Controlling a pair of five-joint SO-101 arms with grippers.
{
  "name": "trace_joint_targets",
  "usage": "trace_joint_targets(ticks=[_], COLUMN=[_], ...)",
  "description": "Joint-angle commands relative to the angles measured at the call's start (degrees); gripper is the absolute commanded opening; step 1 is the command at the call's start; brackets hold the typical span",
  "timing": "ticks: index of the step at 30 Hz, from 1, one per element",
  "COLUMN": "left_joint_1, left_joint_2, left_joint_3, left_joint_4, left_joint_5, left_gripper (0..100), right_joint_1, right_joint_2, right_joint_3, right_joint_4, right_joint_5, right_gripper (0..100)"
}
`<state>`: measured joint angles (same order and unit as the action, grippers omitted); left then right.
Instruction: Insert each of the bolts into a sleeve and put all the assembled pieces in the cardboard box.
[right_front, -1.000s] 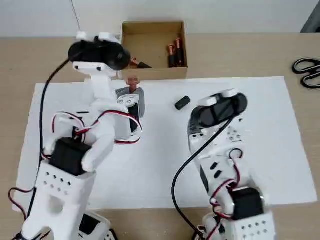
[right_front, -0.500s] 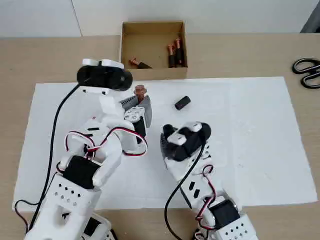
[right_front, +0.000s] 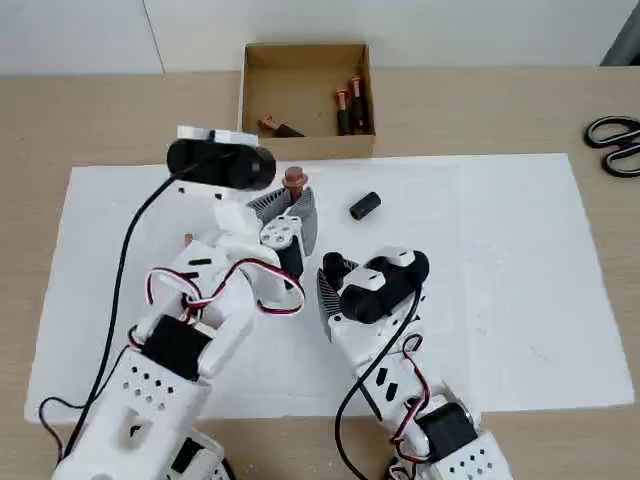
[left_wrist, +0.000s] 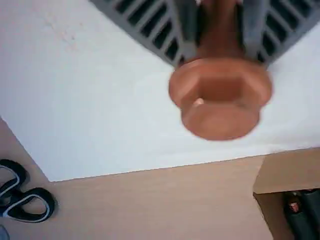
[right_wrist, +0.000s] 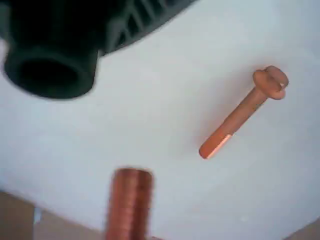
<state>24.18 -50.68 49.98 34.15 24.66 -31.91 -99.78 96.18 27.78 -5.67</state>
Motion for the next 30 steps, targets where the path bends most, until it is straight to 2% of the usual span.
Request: trace_joint_targets(ticks=[1, 14, 30], left_joint_1=[0.35, 2.9, 4.75], left_joint_2=[-1.85, -1.85, -1.85], left_joint_3=[2.68, 4.0, 4.0], left_joint_4=[-5.71, -6.33, -0.18], left_joint_5=[0.26, 0.44, 0.53], left_gripper=[1, 1, 1], right_joint_1=[-1.36, -3.12, -3.12], right_joint_2=[-1.27, -1.27, -1.27], right_joint_3=[0.44, 0.44, 0.44], right_joint_4=[-1.36, -1.36, -1.36], right_joint_5=[-0.79, -0.7, -0.62], right_gripper=[0.4, 0.4, 0.4])
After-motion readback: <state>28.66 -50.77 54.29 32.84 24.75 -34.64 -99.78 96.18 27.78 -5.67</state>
